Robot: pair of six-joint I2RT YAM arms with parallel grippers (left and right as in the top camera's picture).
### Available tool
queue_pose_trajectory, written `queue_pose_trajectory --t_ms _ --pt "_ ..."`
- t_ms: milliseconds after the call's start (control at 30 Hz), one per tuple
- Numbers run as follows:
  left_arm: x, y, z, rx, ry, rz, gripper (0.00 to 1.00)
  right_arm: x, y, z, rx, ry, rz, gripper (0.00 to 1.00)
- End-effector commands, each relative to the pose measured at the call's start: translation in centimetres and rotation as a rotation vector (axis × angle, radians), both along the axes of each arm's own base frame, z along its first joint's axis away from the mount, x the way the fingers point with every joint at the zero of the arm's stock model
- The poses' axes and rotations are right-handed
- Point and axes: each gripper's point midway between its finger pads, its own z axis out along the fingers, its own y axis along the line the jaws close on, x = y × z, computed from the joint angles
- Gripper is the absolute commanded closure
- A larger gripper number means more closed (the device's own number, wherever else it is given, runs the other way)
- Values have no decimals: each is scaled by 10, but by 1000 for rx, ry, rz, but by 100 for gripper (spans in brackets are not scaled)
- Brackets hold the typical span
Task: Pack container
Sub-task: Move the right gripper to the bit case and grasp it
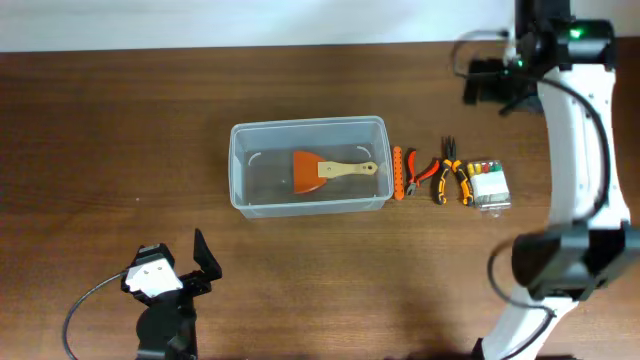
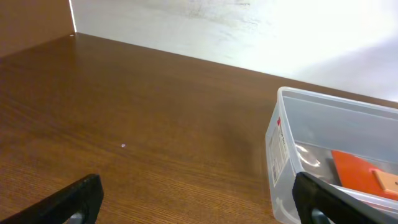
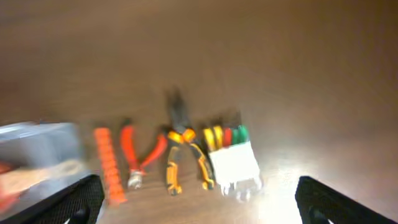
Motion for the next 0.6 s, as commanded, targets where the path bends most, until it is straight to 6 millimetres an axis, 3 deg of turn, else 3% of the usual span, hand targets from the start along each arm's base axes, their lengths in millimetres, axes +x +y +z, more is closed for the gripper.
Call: queue_pose_trajectory --t_ms 0,133,267,367,567 --pt "0 0 -1 9 2 -2 1 -12 -20 -56 87 109 -169 1" --pt "0 0 -1 9 2 -2 1 -23 -30 -111 134 192 -76 1" --pt "0 0 -1 9 2 -2 1 -28 -43 -143 95 210 69 4" --pt "0 0 -1 9 2 -3 1 -32 -48 -158 77 216 143 7" --pt "0 0 -1 9 2 -2 1 -38 -48 -162 58 244 242 10"
